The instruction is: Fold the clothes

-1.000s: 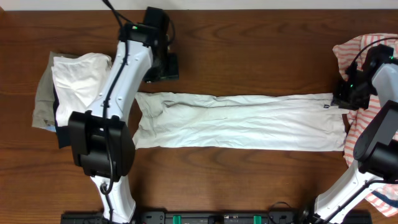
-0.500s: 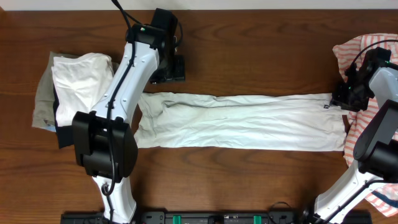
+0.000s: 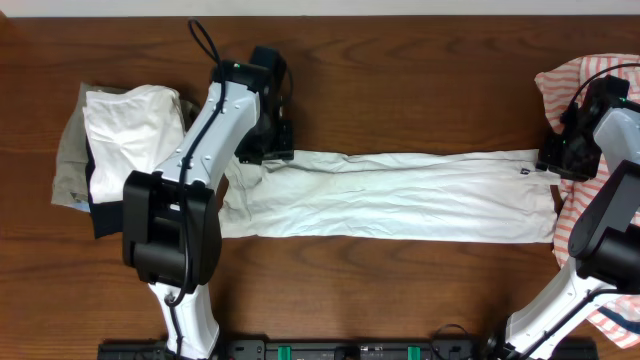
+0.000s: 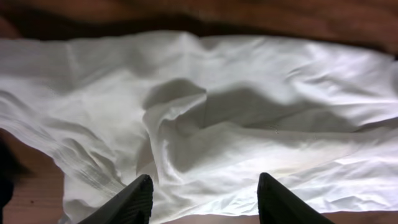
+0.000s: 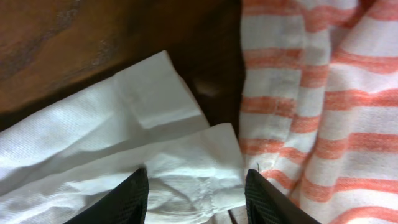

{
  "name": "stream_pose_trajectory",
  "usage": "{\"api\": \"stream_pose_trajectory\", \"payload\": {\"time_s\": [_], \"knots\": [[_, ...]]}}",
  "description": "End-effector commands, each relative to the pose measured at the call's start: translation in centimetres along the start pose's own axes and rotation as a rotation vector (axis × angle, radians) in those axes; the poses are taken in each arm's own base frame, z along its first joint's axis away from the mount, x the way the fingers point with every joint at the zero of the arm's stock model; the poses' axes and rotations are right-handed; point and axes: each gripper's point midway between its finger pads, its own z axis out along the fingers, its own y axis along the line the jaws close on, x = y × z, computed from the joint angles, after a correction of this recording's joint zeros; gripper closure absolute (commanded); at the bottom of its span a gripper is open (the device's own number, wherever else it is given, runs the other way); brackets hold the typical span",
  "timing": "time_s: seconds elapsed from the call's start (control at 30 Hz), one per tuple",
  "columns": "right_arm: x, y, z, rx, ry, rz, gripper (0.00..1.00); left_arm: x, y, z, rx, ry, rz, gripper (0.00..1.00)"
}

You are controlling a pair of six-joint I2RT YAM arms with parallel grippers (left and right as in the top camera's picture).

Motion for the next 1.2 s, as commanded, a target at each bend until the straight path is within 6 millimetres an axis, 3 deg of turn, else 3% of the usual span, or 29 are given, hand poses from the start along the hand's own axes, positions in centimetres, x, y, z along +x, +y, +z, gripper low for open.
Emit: {"api": "stream_pose_trajectory", "payload": {"time_s": [0.0, 0.2, 0.4, 0.57, 1.07, 1.13, 1.17], "knots": [[-1.0, -1.7, -1.4, 0.024, -0.046, 0.066, 0.51, 0.2, 0.5, 0.7, -0.019, 0.015, 0.012, 0.42], [-0.7, -1.9, -1.4, 0.025, -0.032, 0.07, 0.51, -0.2, 1.4, 0.8, -0.07, -0.007, 0.013, 0.36], [-0.7, -1.9, -1.4, 0.025, -0.032, 0.07, 0.5, 0.9, 1.8, 2.2, -0.075, 0.03, 0.01, 0.36], [-0.5, -1.9, -1.4, 0.025, -0.025, 0.07, 0.5, 1.7, 1.2, 3.7, -0.027, 0.054, 0.008, 0.36], [-0.3, -1.9, -1.3, 0.025, -0.017, 0.069, 0.51, 2.9, 0.5, 5.7, 0.016, 0.08, 0.022, 0.36], [-0.3, -1.9, -1.3, 0.025, -0.017, 0.069, 0.51, 3.0, 0.3, 6.0, 0.029, 0.083, 0.025, 0.42], [-0.3, -1.9, -1.3, 0.025, -0.017, 0.069, 0.51, 3.0, 0.3, 6.0, 0.029, 0.083, 0.031, 0.5]]}}
